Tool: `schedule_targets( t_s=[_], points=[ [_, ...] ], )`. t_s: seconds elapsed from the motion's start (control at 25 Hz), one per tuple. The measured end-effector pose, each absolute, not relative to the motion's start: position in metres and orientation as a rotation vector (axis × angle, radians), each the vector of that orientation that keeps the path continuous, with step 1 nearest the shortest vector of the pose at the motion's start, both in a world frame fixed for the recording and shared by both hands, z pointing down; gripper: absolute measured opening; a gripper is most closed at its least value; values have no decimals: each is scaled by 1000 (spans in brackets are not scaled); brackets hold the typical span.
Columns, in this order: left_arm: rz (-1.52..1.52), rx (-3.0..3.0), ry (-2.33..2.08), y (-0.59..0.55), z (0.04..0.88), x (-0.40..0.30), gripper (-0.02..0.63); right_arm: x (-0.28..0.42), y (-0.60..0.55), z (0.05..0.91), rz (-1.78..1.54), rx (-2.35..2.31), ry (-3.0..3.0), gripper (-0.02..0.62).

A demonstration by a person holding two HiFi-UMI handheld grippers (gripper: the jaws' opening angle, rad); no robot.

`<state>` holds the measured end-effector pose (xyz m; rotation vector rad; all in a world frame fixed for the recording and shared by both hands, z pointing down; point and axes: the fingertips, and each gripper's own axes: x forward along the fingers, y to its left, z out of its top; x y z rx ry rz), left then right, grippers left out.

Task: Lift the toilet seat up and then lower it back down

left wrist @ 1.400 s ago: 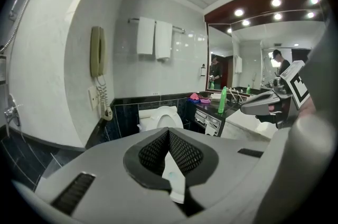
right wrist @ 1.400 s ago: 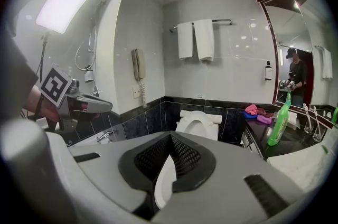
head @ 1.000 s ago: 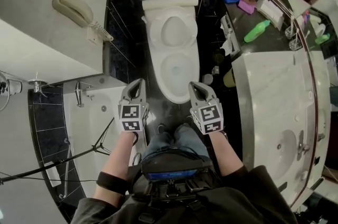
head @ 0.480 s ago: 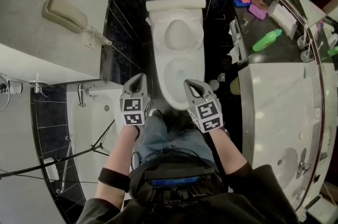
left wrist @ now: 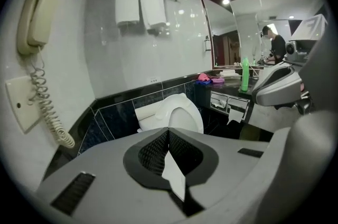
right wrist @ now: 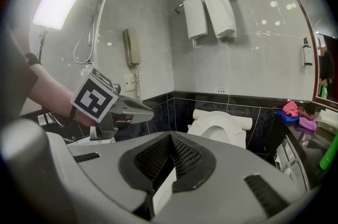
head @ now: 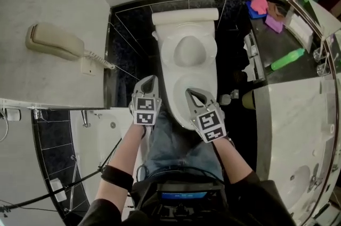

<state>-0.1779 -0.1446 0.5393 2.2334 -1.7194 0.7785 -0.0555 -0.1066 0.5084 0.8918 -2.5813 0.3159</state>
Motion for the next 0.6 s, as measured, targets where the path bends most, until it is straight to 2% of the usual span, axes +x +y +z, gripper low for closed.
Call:
schedule_targets(
  t_s=[0.16,0.6],
  points=[
    [849,2251,-1656,-187,575,-199,31,-90,-138,539,353,878,-2558,0],
    [1061,2245,-1554,-300,668,-255,201,-151,-213,610,440,850,-2510,0]
  ],
)
